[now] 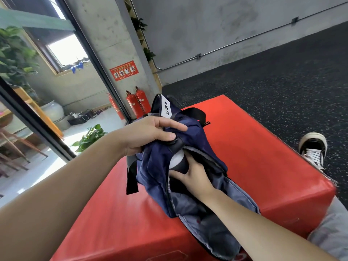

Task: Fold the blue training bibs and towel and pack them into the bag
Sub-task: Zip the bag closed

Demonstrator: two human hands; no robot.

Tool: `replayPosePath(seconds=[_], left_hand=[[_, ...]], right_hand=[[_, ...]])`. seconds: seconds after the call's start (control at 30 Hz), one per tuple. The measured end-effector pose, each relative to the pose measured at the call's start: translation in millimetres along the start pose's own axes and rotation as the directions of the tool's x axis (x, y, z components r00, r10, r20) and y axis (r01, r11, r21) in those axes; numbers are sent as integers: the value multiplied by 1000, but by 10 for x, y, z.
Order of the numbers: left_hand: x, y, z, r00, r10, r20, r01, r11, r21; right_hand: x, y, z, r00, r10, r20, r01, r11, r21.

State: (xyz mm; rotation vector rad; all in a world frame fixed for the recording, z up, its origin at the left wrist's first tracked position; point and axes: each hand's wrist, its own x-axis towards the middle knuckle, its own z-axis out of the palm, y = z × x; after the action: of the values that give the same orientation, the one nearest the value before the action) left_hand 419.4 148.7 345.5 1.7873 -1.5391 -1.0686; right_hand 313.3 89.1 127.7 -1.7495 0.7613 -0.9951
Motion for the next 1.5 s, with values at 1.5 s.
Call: replayPosePath(seconds=[1.5], left_hand=[[1537, -1537, -1555, 906, 193, -377, 31, 857, 514]], right_hand=[[3107, -1343, 557, 735, 209, 645, 552, 369, -748]])
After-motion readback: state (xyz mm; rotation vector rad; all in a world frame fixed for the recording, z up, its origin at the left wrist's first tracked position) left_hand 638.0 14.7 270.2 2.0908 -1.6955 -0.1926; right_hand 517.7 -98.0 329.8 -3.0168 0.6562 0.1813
